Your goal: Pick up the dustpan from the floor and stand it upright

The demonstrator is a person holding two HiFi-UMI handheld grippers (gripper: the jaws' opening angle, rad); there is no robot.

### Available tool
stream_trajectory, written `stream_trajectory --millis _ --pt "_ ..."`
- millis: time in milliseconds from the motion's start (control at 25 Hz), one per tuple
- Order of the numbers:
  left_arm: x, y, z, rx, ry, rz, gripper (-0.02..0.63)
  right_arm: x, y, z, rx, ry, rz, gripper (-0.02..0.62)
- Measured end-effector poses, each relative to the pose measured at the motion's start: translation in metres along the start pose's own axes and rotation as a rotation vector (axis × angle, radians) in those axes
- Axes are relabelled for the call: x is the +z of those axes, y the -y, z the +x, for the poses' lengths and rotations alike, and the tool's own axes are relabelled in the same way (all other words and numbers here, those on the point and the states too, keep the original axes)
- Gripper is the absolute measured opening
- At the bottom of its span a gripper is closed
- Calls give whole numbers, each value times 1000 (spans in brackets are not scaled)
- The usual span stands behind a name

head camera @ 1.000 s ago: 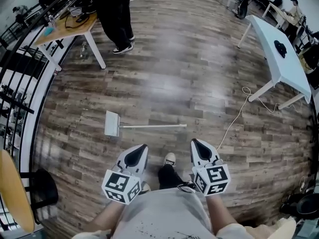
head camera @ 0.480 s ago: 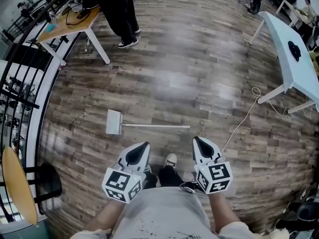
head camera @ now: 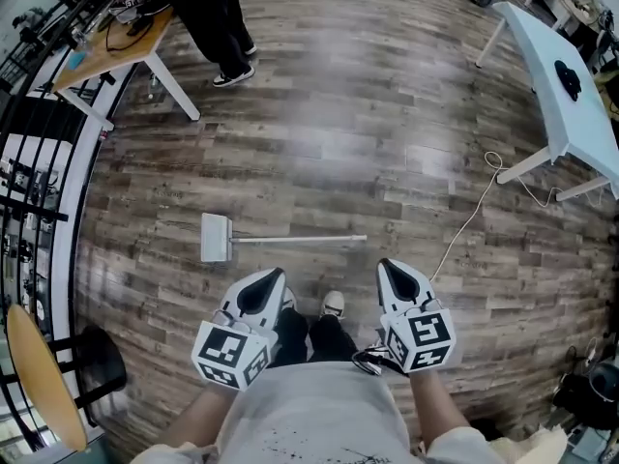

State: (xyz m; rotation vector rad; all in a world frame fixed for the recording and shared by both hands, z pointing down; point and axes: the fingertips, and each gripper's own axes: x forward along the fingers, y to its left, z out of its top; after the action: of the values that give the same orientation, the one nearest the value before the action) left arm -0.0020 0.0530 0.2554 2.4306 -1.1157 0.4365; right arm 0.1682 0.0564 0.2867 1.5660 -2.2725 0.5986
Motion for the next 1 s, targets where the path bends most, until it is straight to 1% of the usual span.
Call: stream_trajectory --millis 80,160,280,440,560,680,800,1000 --pt "3 -11 6 -1 -8 8 22 -1 5 8 -11 -16 -6 26" --pt "3 -23 13 -4 -12 -2 21 -2 9 18 -19 -29 -6 26" --pt "-1 -37 25 -11 -20 -14 23 8 21 29 -42 -16 0 26" --pt "2 -54 41 -17 -13 -18 22 50 60 32 -124 66 -35 26" --pt "0 -62 45 -14 -19 -26 22 79 88 22 -171 144 9 26" --pt "-4 -67 47 -12 -29 -40 21 103 102 11 -201 195 30 26" --pt "-6 -71 48 -13 -36 -47 21 118 104 9 -200 215 8 26" --pt "-10 -73 51 -20 -45 -55 21 140 97 12 -160 241 -8 26"
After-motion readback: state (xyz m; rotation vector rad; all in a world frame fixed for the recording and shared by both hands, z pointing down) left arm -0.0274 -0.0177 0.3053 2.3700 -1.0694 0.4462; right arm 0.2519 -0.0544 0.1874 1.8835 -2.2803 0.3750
